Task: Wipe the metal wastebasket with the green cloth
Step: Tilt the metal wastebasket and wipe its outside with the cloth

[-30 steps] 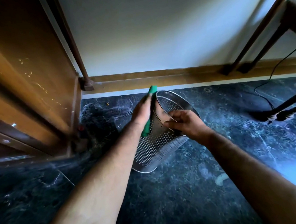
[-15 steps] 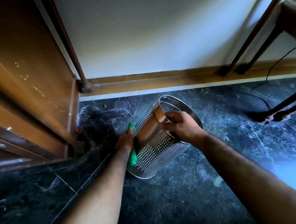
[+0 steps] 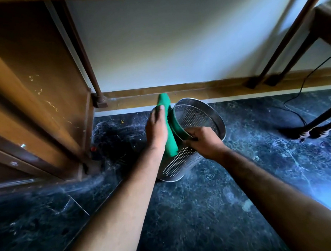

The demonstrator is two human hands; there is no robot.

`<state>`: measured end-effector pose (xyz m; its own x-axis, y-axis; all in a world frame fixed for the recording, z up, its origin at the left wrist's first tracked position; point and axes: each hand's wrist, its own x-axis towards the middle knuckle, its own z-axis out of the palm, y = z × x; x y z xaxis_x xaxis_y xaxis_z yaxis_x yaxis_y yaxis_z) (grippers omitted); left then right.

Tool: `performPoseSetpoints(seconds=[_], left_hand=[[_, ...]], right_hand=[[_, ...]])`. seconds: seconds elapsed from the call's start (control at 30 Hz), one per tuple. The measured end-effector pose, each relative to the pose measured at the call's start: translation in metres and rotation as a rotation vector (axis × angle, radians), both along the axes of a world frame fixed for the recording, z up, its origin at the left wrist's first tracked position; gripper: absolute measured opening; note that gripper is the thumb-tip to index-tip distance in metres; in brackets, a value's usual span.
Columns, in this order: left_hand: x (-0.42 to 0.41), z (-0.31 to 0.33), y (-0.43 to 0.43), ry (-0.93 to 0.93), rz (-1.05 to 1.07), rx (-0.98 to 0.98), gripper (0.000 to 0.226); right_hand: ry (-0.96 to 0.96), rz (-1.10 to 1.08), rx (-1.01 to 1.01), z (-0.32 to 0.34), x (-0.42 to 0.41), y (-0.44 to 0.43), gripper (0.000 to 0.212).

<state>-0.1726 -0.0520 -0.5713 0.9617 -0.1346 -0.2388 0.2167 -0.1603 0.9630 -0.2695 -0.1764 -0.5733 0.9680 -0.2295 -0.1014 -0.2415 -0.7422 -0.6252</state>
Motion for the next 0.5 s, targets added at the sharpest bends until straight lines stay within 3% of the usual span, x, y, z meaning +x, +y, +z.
performPoseSetpoints(seconds=[0.13,0.23,0.33,0.5], left_hand=[[0.005,-0.023,0.035,0.290,0.318,-0.267,0.049],[0.006,-0.046,0.059,0.427,0.435,-0.424,0.050],[0.004,-0.058,0.070,0.480,0.503,-0.494,0.039],[0.006,-0.055,0.082,0.455,0.556,-0.535,0.048]], right_hand=[[0.064,0.040,-0.130,-0.003,0.006,0.014,0.023],[0.090,0.069,-0.200,-0.008,0.007,0.026,0.017],[0.110,0.123,-0.269,-0.012,0.009,0.038,0.016],[0.160,0.190,-0.316,-0.020,0.015,0.051,0.019]])
